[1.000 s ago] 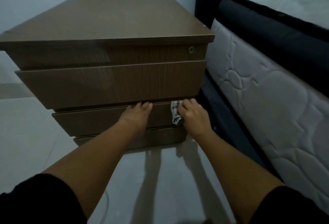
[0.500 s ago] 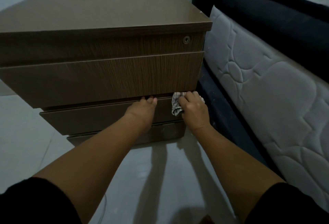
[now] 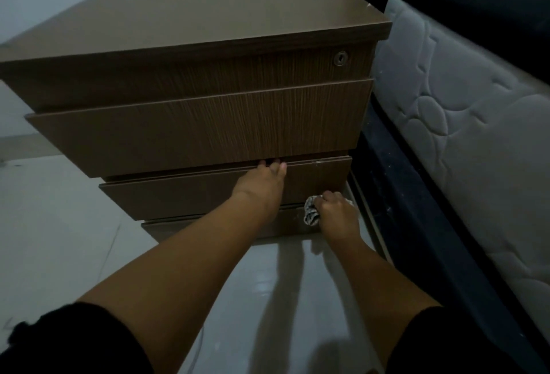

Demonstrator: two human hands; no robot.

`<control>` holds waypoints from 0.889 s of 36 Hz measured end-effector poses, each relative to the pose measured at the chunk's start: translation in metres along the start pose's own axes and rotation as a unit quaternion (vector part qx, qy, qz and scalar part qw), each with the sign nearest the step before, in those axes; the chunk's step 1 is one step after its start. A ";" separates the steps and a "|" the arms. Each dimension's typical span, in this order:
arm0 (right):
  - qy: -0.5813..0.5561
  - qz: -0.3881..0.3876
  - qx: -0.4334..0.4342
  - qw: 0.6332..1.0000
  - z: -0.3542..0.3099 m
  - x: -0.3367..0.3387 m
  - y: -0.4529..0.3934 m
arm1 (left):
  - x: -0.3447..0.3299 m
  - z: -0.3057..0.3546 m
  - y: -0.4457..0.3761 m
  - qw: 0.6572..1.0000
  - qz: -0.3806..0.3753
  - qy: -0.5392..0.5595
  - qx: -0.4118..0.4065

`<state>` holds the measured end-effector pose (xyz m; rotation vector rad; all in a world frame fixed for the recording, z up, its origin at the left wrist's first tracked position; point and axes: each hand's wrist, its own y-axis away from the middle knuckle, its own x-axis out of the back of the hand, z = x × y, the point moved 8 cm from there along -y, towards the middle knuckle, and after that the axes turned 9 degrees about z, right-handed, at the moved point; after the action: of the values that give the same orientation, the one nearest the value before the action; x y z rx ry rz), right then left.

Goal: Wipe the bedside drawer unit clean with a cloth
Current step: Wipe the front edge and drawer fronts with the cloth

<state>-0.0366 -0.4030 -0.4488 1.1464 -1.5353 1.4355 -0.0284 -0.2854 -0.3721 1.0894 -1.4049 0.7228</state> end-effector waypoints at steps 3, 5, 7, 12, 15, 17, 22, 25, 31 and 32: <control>-0.024 0.000 -0.027 0.999 -0.001 -0.006 0.002 | -0.001 -0.003 0.000 1.000 -0.005 0.005 0.005; -0.060 -0.014 -0.042 0.997 -0.004 -0.012 0.006 | -0.004 -0.005 0.000 1.000 -0.008 0.010 0.008; -0.073 -0.012 -0.039 0.996 -0.007 -0.011 0.010 | -0.006 -0.006 -0.001 1.000 -0.011 0.013 0.010; -0.076 0.046 0.026 0.996 -0.029 0.020 0.010 | -0.008 -0.011 -0.001 0.999 -0.010 0.031 0.016; -0.080 0.055 0.047 0.994 -0.035 0.038 0.010 | -0.007 -0.008 0.003 0.998 0.010 0.053 0.016; -0.085 0.065 0.057 0.993 -0.037 0.049 0.010 | -0.007 -0.006 0.011 0.997 0.019 0.079 0.015; -0.077 0.063 0.072 0.992 -0.042 0.072 0.009 | -0.035 -0.017 0.045 0.995 0.005 0.095 0.001; -0.077 0.024 0.050 0.995 -0.042 0.073 0.010 | -0.068 -0.043 0.069 0.994 -0.028 0.093 0.046; -0.077 -0.092 0.003 0.993 -0.066 0.050 0.015 | -0.115 -0.112 0.105 0.980 -0.077 0.095 0.155; -0.085 -0.111 0.004 0.990 -0.074 0.045 0.015 | -0.120 -0.121 0.107 0.979 -0.080 0.095 0.162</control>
<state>-0.0708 -0.3356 -0.4040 1.4272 -1.4644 1.2220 -0.0886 -0.1112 -0.4532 1.3317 -1.0458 0.9339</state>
